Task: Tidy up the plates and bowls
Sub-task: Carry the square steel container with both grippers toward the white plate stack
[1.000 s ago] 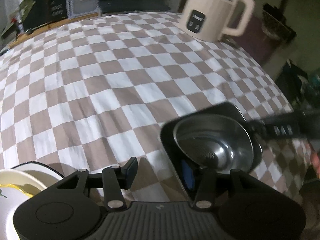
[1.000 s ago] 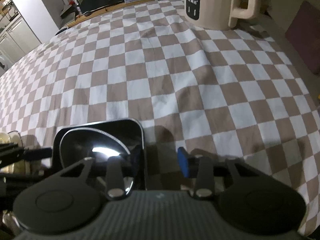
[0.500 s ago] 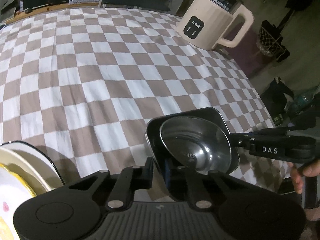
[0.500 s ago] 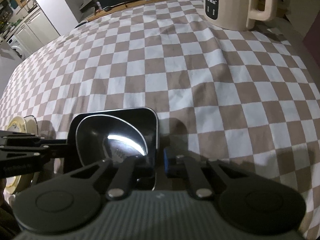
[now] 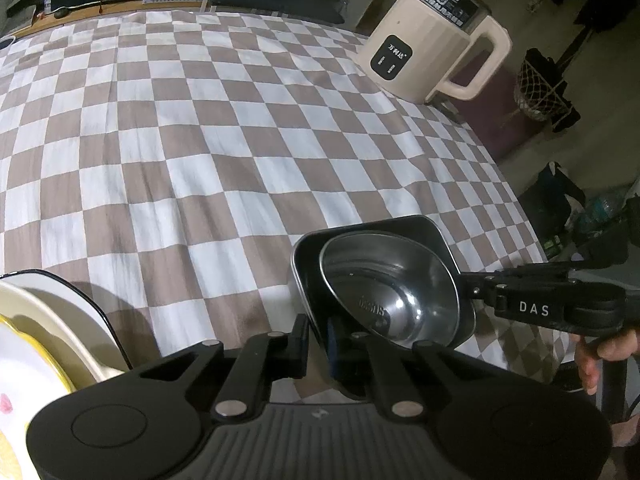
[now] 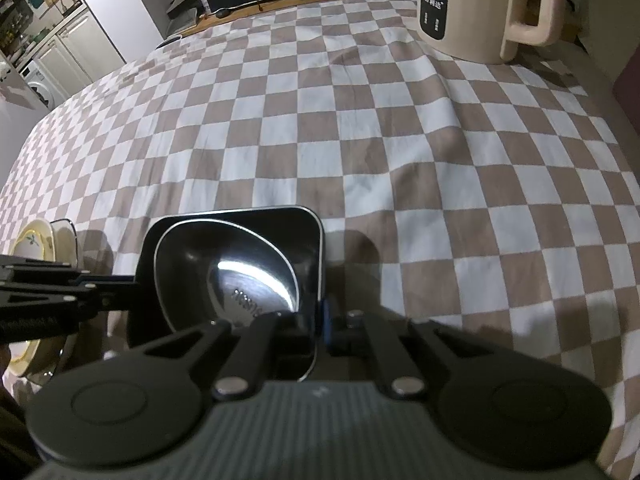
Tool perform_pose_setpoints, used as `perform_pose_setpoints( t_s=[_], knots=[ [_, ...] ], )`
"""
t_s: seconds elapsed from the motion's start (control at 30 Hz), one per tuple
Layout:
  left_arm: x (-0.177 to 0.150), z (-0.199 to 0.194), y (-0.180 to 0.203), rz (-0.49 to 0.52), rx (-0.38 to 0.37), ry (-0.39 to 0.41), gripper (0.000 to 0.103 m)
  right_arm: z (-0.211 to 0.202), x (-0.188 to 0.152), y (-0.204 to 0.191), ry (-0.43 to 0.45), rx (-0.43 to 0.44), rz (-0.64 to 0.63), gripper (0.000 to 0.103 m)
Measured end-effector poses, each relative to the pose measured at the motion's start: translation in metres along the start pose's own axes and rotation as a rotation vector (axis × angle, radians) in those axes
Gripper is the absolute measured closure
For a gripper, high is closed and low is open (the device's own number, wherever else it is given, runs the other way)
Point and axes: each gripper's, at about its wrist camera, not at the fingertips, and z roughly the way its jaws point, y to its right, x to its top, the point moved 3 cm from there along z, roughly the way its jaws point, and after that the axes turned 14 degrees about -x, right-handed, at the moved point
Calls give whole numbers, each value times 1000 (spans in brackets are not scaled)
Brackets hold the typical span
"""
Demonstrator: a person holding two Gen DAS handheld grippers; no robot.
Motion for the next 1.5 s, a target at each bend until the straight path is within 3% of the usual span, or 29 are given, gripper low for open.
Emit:
perform_pose_setpoints(
  t_s=[0.27,0.57,0.8,1.17,1.5],
  knots=[
    [3,-8,1,-5,-13,42,94,-2,1,3,15,16,35,98],
    [11,-48,15,30,-33,153,94,-38,6,6,170,62,77,98],
    [15,-105,14,0,-91,290,94,-76,12,0,310,138,124,98],
    [-7,-203,3,-22,-111,495,94,-124,17,-39,467,307,120,95],
    [-42,-278,-17,-39,-102,631,94,-143,26,-90,526,446,93,95]
  ],
)
